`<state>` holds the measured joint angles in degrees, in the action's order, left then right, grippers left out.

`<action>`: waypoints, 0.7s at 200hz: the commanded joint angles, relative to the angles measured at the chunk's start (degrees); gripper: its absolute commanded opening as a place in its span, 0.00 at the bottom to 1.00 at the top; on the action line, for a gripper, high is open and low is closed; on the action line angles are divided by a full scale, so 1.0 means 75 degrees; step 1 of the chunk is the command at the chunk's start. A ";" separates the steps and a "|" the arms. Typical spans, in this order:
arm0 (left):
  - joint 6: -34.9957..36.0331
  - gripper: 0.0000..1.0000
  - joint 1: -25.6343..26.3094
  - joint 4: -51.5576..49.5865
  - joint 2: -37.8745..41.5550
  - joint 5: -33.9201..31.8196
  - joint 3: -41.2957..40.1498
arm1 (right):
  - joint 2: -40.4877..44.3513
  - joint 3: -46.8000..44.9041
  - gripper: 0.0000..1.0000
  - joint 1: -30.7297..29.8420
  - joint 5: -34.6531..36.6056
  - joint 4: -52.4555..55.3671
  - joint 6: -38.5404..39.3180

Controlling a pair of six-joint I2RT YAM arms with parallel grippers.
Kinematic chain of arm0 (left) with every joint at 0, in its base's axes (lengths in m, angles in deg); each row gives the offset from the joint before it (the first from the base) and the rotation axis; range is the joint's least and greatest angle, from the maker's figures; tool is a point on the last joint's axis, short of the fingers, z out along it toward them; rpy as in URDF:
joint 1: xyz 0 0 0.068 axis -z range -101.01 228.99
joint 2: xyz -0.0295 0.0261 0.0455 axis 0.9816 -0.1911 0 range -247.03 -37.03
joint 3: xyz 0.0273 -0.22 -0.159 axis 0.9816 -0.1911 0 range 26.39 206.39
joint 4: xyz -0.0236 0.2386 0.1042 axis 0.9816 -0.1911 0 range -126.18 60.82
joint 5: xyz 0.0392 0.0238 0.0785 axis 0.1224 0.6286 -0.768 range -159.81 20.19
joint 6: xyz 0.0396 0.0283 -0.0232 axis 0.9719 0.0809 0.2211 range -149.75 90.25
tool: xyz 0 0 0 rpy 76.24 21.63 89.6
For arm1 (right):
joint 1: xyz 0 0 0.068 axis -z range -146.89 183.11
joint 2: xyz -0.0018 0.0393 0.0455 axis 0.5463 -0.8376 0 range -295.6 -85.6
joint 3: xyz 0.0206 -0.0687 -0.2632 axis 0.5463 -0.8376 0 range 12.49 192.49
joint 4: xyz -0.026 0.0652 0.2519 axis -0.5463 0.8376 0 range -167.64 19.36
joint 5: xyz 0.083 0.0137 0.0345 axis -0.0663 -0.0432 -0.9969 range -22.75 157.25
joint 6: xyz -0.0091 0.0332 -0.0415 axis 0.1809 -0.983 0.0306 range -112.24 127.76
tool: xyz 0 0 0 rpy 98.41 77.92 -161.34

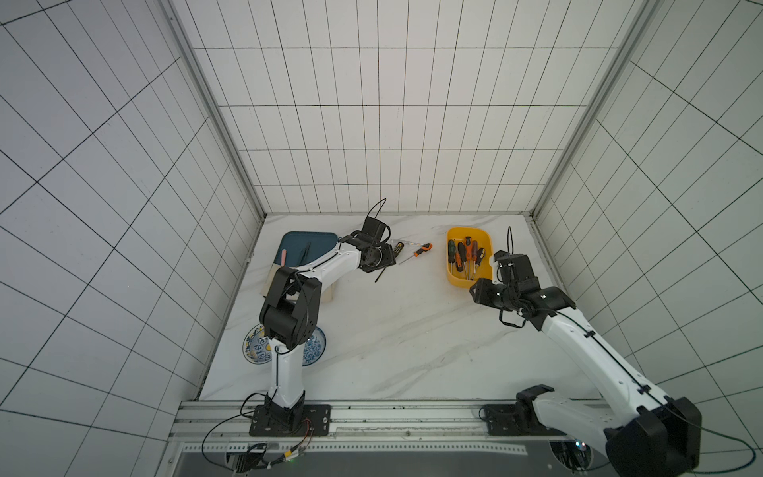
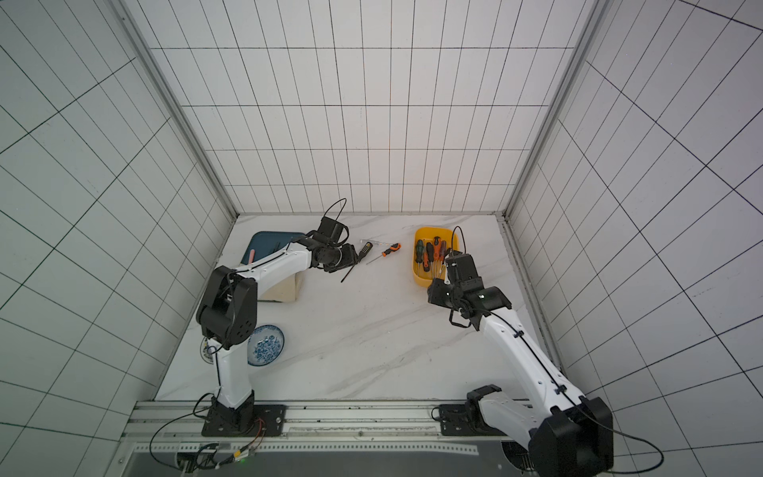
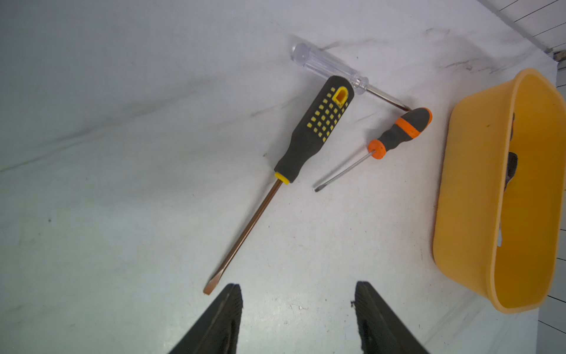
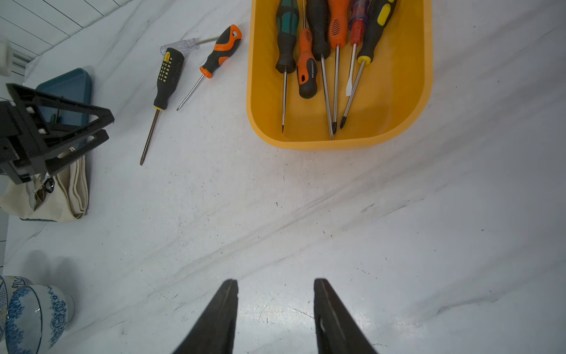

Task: Put the screwdriver on the desktop into the storage box
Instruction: Pick up the screwdriver from the center of the board.

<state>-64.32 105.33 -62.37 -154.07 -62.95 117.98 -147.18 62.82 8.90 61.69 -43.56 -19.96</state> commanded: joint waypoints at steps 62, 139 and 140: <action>0.1835 0.56 -0.0092 -0.1248 -0.2100 -0.0527 0.2934 | 0.0633 -0.0551 0.44 -0.0147 0.0141 0.0435 -0.0164; 0.2063 0.53 0.0064 -0.1399 -0.2830 -0.0443 0.3530 | 0.0563 -0.0913 0.44 -0.0159 0.0223 0.0316 -0.0266; 0.2064 0.52 0.0068 -0.1399 -0.2836 -0.0450 0.3540 | 0.0561 -0.0911 0.44 -0.0159 0.0225 0.0311 -0.0265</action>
<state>-50.68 104.85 -71.81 -172.95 -65.90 142.63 -142.77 57.38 8.25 62.24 -41.55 -21.27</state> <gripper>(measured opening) 0.538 0.442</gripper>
